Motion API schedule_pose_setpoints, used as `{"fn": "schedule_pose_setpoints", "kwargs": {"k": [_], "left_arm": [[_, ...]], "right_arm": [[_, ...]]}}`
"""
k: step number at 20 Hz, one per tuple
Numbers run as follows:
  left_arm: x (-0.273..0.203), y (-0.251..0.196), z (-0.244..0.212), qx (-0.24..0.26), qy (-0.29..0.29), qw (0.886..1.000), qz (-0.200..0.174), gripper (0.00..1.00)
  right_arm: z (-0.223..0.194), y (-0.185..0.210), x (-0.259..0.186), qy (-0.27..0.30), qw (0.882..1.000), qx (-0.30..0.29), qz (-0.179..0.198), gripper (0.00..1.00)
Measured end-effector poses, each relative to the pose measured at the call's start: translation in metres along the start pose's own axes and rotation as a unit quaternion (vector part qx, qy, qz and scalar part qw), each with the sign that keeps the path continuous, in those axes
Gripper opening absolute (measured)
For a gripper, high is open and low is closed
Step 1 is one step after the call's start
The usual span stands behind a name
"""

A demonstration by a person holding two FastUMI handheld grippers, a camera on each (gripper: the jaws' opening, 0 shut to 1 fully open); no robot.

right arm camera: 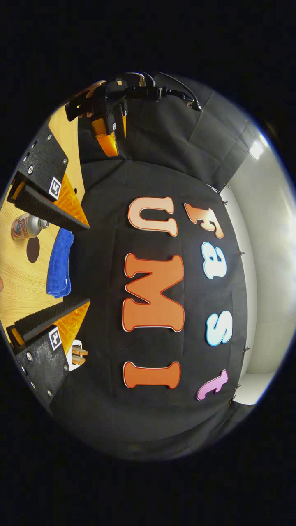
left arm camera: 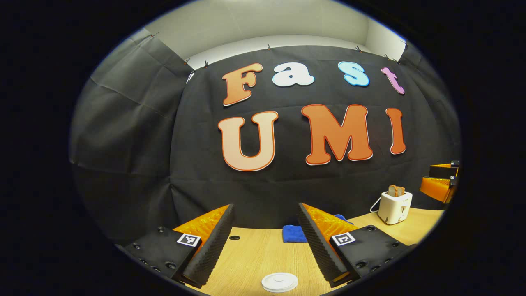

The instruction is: Open the teacup lid with one hand, grasp the water bottle and pour water into the teacup with the other hand; after pouring, place the water bottle on the coaster and then close the teacup lid.

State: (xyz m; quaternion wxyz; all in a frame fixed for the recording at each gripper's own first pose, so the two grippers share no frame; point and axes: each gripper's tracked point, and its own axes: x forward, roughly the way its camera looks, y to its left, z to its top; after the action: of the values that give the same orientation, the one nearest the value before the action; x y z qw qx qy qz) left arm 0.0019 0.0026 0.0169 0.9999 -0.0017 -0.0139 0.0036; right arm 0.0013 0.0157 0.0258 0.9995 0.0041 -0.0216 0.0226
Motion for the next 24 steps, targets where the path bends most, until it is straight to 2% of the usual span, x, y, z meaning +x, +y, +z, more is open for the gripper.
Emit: {"fn": "schedule_pose_setpoints", "kwargs": {"k": [4,5,6,7,8,10,11,14,24], "left_arm": [[0.004,-0.002,-0.028,0.005,0.021,1.0,-0.009,1.0],[0.004,-0.005,-0.035,-0.001,0.028,0.999,-0.016,0.95],[0.004,-0.006,-0.046,-0.005,0.036,0.999,-0.019,0.95],[0.006,-0.005,-0.055,-0.007,0.044,0.999,-0.019,1.0],[0.007,-0.005,-0.065,-0.008,0.052,0.998,-0.019,0.95],[0.006,-0.005,-0.084,-0.012,0.07,0.997,-0.022,0.95],[0.005,-0.008,-0.092,-0.012,0.075,0.997,-0.025,1.0],[0.004,-0.009,-0.115,-0.004,0.092,0.995,-0.032,1.0],[0.009,-0.025,-0.195,-0.002,0.174,0.983,-0.065,0.99]], "right_arm": [[-0.025,0.011,0.002,0.022,1.0,0.007,0.015,0.96],[-0.031,0.015,0.002,0.027,0.999,0.009,0.02,0.96],[-0.038,0.018,0.002,0.033,0.999,0.011,0.025,0.96],[-0.043,0.021,0.002,0.037,0.999,0.011,0.03,0.97],[-0.048,0.025,0.002,0.042,0.998,0.01,0.035,0.97],[-0.061,0.034,0.001,0.051,0.998,0.009,0.047,0.96],[-0.069,0.039,0.001,0.057,0.997,0.009,0.053,0.97],[-0.092,0.052,-0.001,0.079,0.994,0.01,0.07,0.97],[-0.156,0.077,0.001,0.154,0.983,0.015,0.099,0.97]]}}
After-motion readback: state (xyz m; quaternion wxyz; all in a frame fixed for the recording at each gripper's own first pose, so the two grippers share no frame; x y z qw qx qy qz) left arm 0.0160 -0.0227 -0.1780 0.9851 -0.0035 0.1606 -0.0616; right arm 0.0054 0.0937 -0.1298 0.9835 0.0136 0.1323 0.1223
